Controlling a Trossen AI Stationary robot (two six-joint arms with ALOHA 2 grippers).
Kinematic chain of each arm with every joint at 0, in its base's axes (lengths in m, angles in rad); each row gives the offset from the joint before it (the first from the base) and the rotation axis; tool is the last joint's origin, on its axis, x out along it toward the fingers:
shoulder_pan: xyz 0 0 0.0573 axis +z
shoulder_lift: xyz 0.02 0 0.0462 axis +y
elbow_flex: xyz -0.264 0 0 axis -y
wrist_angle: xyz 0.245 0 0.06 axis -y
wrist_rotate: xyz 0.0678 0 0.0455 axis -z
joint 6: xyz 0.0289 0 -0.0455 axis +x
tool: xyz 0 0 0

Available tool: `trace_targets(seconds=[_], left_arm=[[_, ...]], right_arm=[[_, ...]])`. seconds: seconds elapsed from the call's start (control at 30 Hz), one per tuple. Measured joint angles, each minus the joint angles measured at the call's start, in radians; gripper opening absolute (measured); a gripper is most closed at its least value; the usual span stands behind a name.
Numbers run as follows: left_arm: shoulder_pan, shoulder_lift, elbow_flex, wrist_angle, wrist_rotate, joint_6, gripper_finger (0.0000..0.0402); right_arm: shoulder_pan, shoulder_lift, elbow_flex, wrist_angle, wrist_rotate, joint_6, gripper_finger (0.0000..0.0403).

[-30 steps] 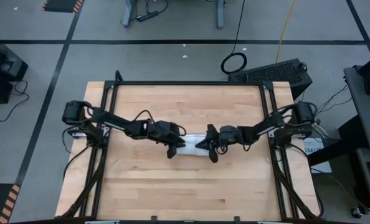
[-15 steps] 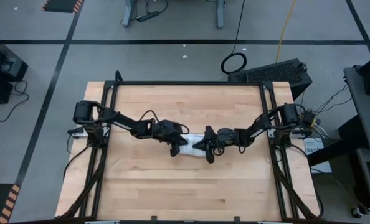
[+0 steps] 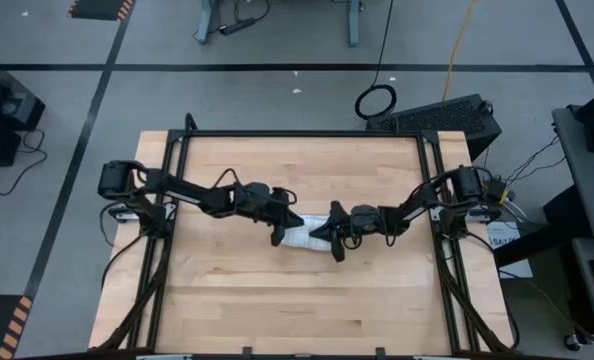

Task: Roll towel
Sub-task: Roll the towel, then return to Home Position

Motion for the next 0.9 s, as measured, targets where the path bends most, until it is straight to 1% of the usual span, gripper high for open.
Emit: trace_targets(seconds=[0.1, 0.2, 0.33, 0.43, 0.53, 0.67, 0.77, 0.9], left_arm=[[-0.017, 0.031, 0.002, 0.043, 0.008, 0.022, 0.0042], [-0.030, 0.088, -0.002, 0.028, 0.013, 0.040, 0.0042], [-0.032, 0.148, 0.000, 0.046, 0.013, 0.043, 0.0042], [-0.023, 0.153, 0.000, 0.055, 0.025, 0.034, 0.0042], [-0.011, 0.100, 0.000, 0.059, 0.041, 0.005, 0.0042], [0.002, -0.018, 0.000, 0.021, 0.046, -0.015, 0.0042], [0.016, -0.126, 0.000, -0.019, 0.047, -0.008, 0.0042], [0.028, -0.272, 0.000, -0.024, 0.046, 0.043, 0.0042]], right_arm=[[0.000, -0.028, -0.001, -0.019, 0.000, 0.000, 0.0000], [0.000, -0.067, -0.001, -0.053, 0.000, 0.000, 0.0000], [0.000, -0.134, 0.000, -0.130, 0.000, 0.001, 0.0000], [0.000, -0.201, -0.001, -0.204, 0.000, 0.001, 0.0000], [0.000, -0.291, -0.001, -0.254, 0.004, 0.001, 0.0000], [-0.005, -0.438, 0.000, -0.303, 0.007, -0.004, 0.0000], [-0.011, -0.557, 0.001, -0.356, 0.008, 0.000, 0.0000], [-0.012, -0.710, 0.001, -0.466, 0.008, 0.000, 0.0000]])
